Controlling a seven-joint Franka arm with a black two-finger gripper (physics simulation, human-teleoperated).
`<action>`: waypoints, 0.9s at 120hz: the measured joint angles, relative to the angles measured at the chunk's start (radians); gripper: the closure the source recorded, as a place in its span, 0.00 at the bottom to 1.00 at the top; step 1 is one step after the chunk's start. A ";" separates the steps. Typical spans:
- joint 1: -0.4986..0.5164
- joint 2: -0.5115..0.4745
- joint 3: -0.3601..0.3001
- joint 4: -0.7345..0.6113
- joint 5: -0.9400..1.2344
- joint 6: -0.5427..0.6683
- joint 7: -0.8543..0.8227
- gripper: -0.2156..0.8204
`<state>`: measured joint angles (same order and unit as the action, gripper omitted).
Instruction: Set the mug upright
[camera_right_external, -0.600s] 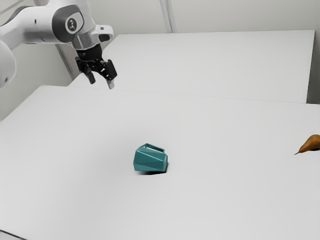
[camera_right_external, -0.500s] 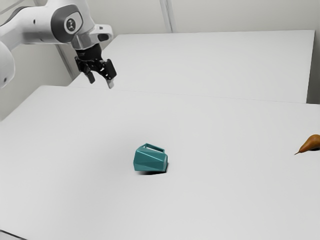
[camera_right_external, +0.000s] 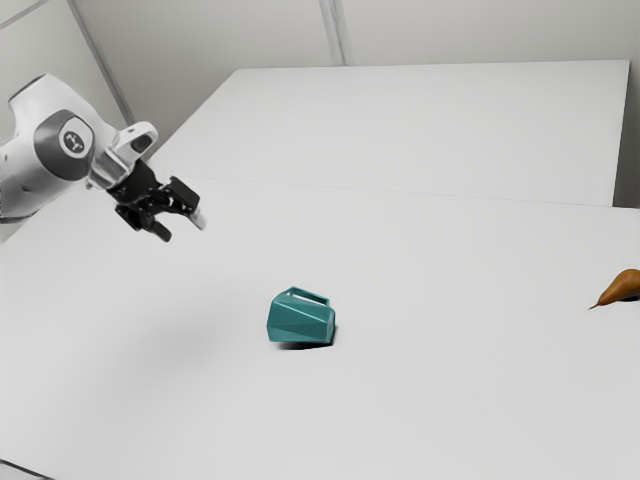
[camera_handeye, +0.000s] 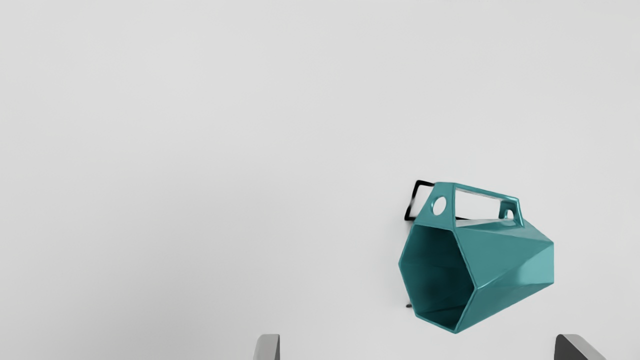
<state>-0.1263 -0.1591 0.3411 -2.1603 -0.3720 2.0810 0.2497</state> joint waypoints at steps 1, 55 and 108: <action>0.000 -0.001 0.002 -0.010 -0.019 0.009 0.006 0.21; 0.058 0.029 0.012 -0.251 -0.528 0.191 0.550 0.21; 0.053 0.044 -0.094 -0.347 -0.703 0.297 0.925 0.22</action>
<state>-0.0729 -0.1154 0.2472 -2.5070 -1.0747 2.3784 1.1751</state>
